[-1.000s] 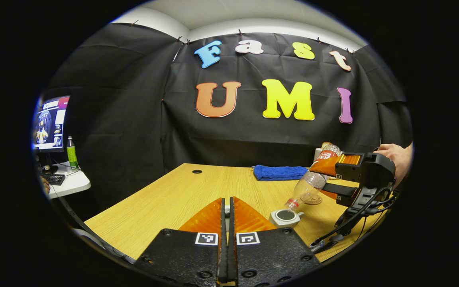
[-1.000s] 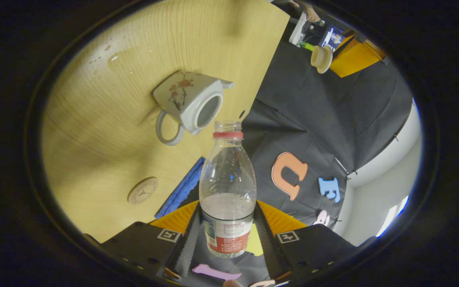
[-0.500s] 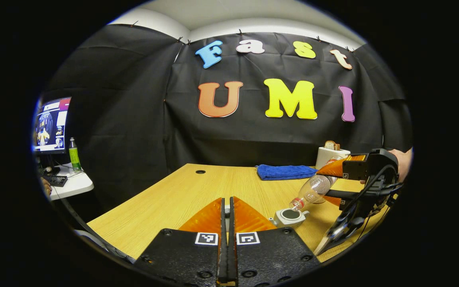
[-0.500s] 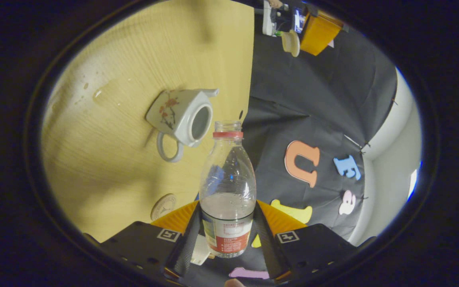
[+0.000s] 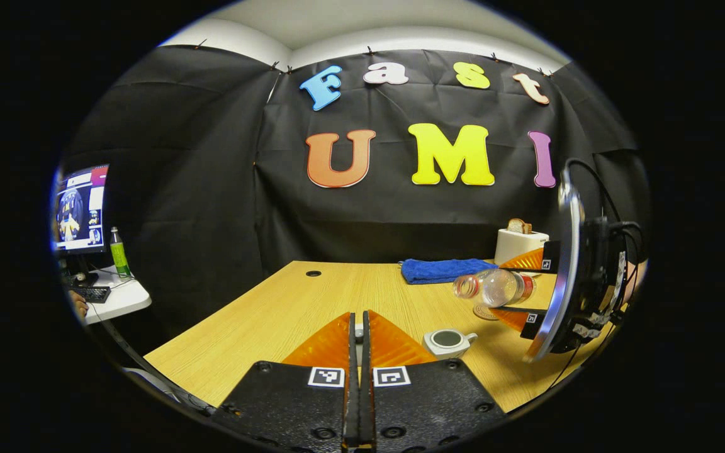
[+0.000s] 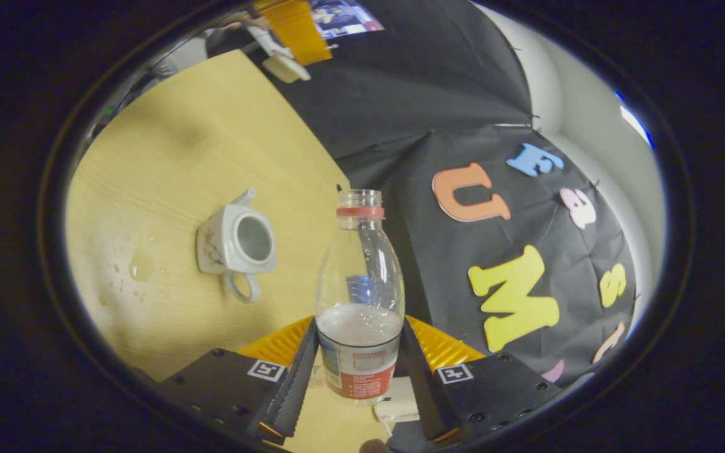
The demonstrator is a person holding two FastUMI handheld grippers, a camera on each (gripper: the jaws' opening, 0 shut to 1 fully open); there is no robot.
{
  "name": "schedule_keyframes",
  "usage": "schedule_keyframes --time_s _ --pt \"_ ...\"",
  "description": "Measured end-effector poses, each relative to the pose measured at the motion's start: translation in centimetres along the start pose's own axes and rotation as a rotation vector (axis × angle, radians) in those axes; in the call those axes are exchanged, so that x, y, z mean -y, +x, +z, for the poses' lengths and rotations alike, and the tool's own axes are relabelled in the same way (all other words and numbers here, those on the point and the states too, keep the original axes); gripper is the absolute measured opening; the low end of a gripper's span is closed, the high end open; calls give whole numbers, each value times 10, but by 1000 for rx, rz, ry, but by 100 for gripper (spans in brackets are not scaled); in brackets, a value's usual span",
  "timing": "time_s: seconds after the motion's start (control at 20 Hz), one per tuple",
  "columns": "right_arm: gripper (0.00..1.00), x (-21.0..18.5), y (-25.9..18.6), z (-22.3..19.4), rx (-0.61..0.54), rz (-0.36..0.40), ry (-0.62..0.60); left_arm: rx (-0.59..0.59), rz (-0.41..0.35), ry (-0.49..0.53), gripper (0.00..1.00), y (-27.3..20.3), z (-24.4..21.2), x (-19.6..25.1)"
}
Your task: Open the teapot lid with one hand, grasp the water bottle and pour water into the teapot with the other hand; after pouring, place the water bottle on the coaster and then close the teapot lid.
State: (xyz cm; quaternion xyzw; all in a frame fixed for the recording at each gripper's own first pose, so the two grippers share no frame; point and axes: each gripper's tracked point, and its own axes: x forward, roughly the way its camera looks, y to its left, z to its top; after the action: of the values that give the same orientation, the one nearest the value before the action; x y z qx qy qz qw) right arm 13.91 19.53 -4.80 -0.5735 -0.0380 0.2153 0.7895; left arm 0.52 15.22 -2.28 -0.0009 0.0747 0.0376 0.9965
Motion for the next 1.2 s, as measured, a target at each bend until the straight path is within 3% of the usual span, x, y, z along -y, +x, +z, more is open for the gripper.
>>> schedule_keyframes --time_s 0.3,0.5,0.6,0.75,0.85,0.9,0.95,1.2 --pt "75 33 3 -29 25 -26 610 0 -15 25 3 3 8 24" --pt "72 79 16 -52 72 -90 894 13 -33 16 3 6 14 40" --pt "73 86 28 -62 90 -104 966 12 -44 6 3 5 14 46" --pt "73 73 51 -67 112 -57 1098 13 -43 16 3 5 14 44" --pt "73 67 61 -79 100 -69 1139 2 -41 19 3 6 10 45" --pt "73 63 67 -83 88 -63 1159 -3 -35 21 7 5 7 44" --pt "73 56 74 -87 71 -56 1174 -6 -31 22 3 4 5 42" --pt "72 41 90 -101 9 -37 1196 -15 -18 15 3 5 0 33"
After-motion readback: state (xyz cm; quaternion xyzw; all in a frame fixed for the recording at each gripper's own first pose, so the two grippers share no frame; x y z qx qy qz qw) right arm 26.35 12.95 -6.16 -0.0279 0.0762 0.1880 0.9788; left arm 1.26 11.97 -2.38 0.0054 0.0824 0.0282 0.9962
